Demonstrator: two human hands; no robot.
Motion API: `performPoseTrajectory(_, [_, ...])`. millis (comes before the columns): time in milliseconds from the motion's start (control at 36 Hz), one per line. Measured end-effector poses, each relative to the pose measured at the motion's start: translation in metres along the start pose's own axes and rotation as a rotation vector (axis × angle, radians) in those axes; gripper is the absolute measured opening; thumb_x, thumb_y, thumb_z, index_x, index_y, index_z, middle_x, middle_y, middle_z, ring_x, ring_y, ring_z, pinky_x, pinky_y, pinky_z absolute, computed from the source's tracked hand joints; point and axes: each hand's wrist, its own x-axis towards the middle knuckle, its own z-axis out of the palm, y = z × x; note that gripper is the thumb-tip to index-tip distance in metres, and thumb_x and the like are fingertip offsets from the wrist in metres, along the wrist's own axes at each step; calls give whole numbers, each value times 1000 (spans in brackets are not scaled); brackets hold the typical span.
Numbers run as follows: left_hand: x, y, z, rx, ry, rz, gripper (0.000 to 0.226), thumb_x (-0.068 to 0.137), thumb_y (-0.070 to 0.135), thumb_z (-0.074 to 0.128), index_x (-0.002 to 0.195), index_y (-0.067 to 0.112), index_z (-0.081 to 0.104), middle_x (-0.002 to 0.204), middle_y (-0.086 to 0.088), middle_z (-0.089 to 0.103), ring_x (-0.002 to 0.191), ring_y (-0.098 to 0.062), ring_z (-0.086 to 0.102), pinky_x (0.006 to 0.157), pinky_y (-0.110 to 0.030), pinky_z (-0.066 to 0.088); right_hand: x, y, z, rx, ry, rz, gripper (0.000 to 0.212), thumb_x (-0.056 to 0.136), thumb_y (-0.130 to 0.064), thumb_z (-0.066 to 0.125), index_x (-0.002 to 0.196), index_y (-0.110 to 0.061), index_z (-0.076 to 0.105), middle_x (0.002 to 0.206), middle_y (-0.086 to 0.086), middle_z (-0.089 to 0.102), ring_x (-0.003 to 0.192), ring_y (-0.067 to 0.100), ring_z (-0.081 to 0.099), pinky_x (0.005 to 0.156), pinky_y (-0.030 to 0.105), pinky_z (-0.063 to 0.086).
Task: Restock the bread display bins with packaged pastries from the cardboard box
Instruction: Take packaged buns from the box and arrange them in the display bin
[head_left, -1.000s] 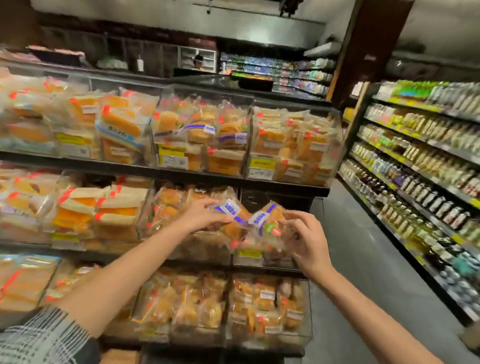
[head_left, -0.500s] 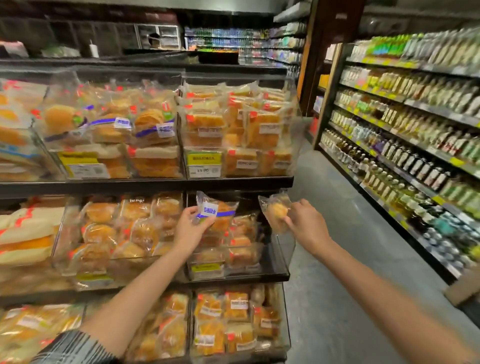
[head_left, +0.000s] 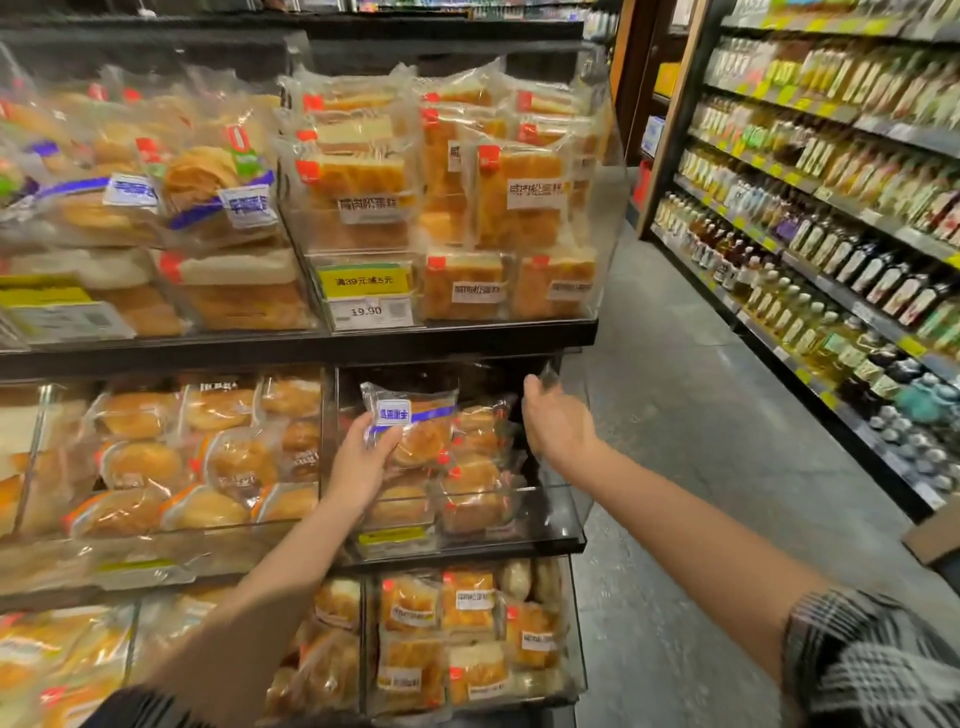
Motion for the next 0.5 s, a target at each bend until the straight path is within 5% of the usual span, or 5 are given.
performPoseTrajectory(56, [3, -3, 1, -13, -1, -2, 53, 98, 25, 51, 146, 14, 32, 123, 5, 46, 105, -11, 52, 59, -9, 47, 11, -2, 11, 50, 6, 38, 23, 96, -4, 39, 120, -5, 41, 113, 18, 60, 91, 30, 66, 67, 35, 50])
performPoseTrajectory(194, [9, -14, -1, -14, 24, -16, 53, 94, 36, 56, 142, 22, 39, 132, -6, 57, 112, -26, 61, 97, -47, 49, 30, -10, 36, 115, -46, 120, 28, 95, 3, 38, 123, -1, 45, 127, 23, 47, 98, 30, 64, 80, 35, 50])
performPoseTrajectory(306, [6, -14, -1, 5, -1, 4, 51, 95, 37, 53, 141, 21, 39, 131, -3, 58, 112, -21, 60, 100, -41, 47, 39, -9, 52, 84, -100, 91, 30, 97, -4, 39, 127, -3, 44, 129, 18, 46, 102, 28, 63, 83, 34, 50])
performPoseTrajectory(389, [5, -11, 0, -24, -18, 35, 39, 98, 26, 51, 136, 19, 42, 123, 4, 56, 92, -4, 60, 71, -7, 49, 43, -7, 52, 83, -129, 70, 30, 98, -6, 38, 127, -5, 47, 127, 14, 50, 106, 30, 61, 85, 36, 49])
performPoseTrajectory(500, [6, -11, 1, -85, -62, -5, 44, 98, 29, 52, 139, 18, 40, 122, -9, 61, 95, -22, 66, 54, -14, 51, 37, -15, 43, -31, -156, 83, 31, 95, -6, 44, 124, -6, 54, 125, 13, 56, 113, 28, 58, 85, 34, 48])
